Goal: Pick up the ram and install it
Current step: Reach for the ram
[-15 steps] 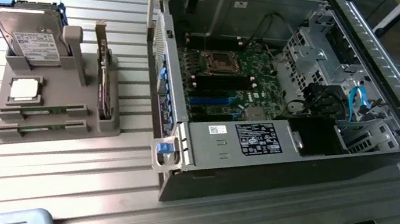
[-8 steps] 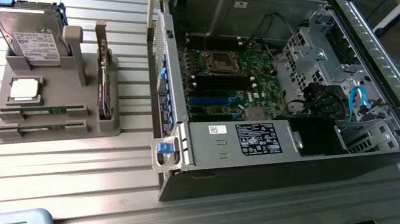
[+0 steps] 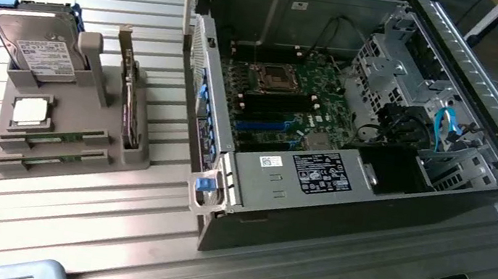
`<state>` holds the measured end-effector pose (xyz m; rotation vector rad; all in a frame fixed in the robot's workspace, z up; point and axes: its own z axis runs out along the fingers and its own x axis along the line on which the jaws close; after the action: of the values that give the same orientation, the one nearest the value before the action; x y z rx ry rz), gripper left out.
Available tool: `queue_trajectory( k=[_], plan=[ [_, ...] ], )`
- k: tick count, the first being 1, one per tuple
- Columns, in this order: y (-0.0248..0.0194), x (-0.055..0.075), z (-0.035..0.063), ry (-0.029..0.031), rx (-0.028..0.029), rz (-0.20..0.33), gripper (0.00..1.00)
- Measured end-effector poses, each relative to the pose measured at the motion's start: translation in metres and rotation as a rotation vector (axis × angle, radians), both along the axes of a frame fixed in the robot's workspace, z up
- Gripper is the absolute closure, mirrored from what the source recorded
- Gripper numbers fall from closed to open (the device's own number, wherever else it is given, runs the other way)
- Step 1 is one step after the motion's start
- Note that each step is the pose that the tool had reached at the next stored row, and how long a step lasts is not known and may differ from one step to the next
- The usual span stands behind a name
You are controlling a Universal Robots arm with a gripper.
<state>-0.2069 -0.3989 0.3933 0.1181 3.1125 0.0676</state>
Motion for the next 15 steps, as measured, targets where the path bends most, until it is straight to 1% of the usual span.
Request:
queue_trajectory(
  k=[3, 5, 10, 15],
  plan=[
    [0.0000, -0.006, 0.0000, 0.0000, 0.0000, 0.000, 0.89],
    [0.0000, -0.013, -0.0001, -0.0001, 0.0001, 0.000, 0.89],
    [0.0000, -0.025, 0.0000, 0.0000, 0.0000, 0.000, 0.89],
    [0.0000, -0.034, 0.0000, 0.0000, 0.0000, 0.000, 0.89]
  ],
)
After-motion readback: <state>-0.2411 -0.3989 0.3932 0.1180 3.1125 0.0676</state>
